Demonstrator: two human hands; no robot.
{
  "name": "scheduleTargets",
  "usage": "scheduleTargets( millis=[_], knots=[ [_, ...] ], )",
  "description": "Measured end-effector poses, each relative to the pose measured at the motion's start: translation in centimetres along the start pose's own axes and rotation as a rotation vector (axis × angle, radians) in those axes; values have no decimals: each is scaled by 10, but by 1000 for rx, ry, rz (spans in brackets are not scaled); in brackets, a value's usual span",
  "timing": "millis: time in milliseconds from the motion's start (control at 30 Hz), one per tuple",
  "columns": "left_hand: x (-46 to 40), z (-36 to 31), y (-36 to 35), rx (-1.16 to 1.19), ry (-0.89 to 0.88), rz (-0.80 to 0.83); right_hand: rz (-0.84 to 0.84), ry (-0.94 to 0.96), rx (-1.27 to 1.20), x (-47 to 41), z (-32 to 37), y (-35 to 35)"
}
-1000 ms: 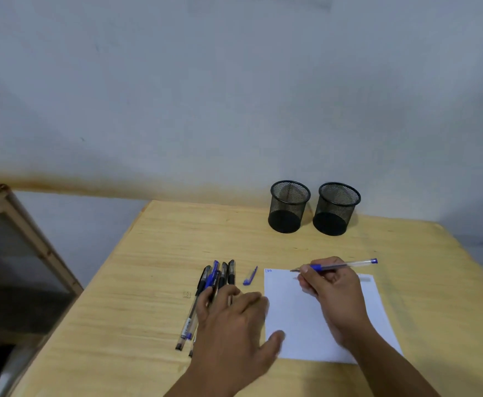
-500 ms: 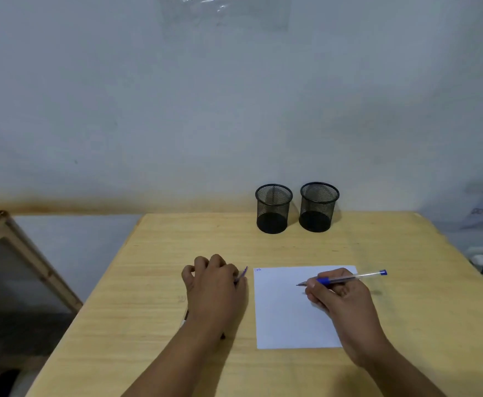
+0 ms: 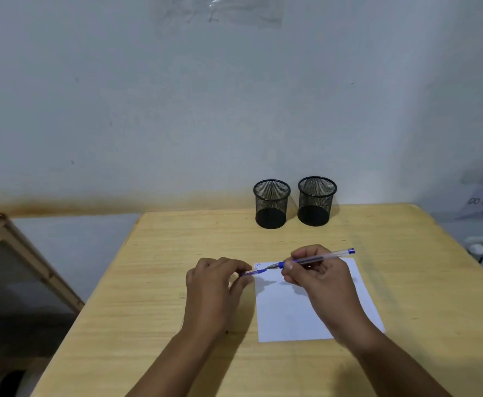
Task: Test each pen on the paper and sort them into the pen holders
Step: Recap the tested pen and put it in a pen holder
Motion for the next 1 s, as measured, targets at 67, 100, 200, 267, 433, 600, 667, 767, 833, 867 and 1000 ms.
scheduleTargets(
  millis=[67, 100, 200, 267, 433, 600, 667, 767, 833, 867, 1000],
  knots=[
    [3, -3, 3, 5, -22, -15, 23, 3, 26, 2, 0, -4],
    [3, -4, 3, 3, -31, -21, 32, 4, 42, 3, 0, -6],
    [4, -7, 4, -2, -75, -35, 48, 8, 87, 6, -1, -8],
    [5, -10, 3, 13, -117, -42, 56, 6, 93, 8, -1, -9],
    [6, -20, 4, 82, -221, -83, 36, -3, 35, 12, -3, -7],
    [11, -29, 4, 155, -258, -111, 53, -21, -13, 15, -5, -6],
    [12, -30, 4, 168, -253, -125, 70, -17, -10, 16, -4, -6],
    [14, -32, 3, 167, -242, -119, 86, -16, 38, 15, -1, -5],
    [14, -33, 3, 166, -240, -117, 90, -11, 42, 13, 0, -5],
    [14, -34, 3, 168, -242, -119, 98, -8, 47, 13, 0, -5],
    [15, -36, 1, 182, -250, -105, 118, -39, 30, 17, -4, -5]
  ],
)
Point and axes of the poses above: each hand's wrist, its own x-axis away from the middle knuckle, its own y-axis out of the back of the hand, z = x × y, the point moved 5 cm from there along -x, towards the middle knuckle, and after that the axes turned 2 degrees about y, right-handed, at the moved point
